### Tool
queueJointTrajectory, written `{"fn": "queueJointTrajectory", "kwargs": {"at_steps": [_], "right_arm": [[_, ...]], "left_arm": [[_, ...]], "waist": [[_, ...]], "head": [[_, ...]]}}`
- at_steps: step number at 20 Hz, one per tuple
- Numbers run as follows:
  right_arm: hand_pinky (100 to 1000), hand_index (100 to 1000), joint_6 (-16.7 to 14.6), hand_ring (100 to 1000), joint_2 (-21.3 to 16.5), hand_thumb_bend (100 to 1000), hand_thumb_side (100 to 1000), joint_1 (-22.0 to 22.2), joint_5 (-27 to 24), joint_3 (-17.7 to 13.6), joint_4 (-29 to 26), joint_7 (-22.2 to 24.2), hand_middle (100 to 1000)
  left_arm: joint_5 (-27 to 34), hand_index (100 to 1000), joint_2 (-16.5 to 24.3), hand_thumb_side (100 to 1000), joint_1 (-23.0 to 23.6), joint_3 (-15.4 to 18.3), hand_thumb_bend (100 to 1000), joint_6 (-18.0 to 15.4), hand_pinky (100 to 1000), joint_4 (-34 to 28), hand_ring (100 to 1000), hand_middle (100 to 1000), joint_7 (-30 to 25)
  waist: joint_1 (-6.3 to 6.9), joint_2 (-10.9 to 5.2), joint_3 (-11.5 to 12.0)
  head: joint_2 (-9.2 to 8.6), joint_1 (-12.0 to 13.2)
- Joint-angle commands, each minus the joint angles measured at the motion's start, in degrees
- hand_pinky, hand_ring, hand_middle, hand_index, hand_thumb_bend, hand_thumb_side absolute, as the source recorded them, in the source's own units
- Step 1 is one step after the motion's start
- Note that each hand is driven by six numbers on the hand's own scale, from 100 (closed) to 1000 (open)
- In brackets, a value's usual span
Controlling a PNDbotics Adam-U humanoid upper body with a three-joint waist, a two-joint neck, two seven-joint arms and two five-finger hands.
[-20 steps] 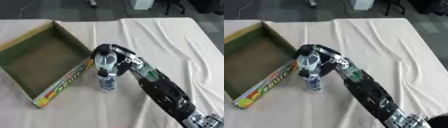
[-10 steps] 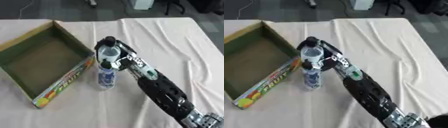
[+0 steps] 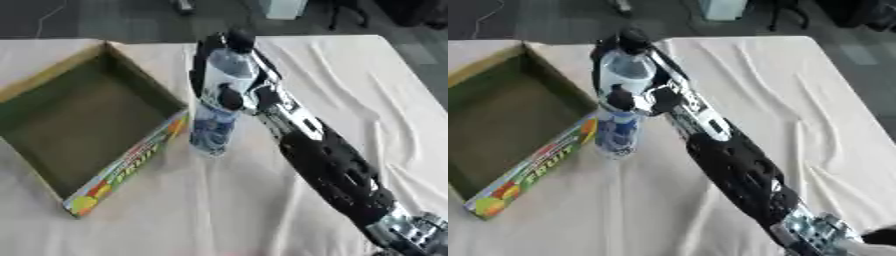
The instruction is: Pick up objects on the table and place them in the box.
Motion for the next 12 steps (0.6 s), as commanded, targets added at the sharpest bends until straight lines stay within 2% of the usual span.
{"fn": "queueJointTrajectory", "kwargs": {"at_steps": [1,6,12], "right_arm": [[100,100,-3.28,100,-2.90,537,100,-1.86,-2.32,-0.10,-3.64,2.12,100],[100,100,-4.51,100,-5.19,517,100,-3.62,-5.08,0.46,-5.07,1.47,100],[100,100,-6.86,100,-6.89,515,100,-5.94,-6.75,2.09,-2.97,3.70,100]], "left_arm": [[0.62,847,1.87,1000,-1.30,0.94,163,-1.17,712,-0.66,756,852,0.26],[0.92,844,1.98,1000,-2.37,1.28,163,-1.72,720,-0.66,766,851,0.21],[2.69,850,1.61,1000,-3.99,1.13,163,-1.68,721,-0.66,775,851,-0.02]], "waist": [[0.38,-1.04,0.24],[0.24,-1.05,0.85],[0.02,-0.81,1.64]], "head": [[-0.05,-1.34],[-0.05,-1.71],[-0.05,-2.39]]}}
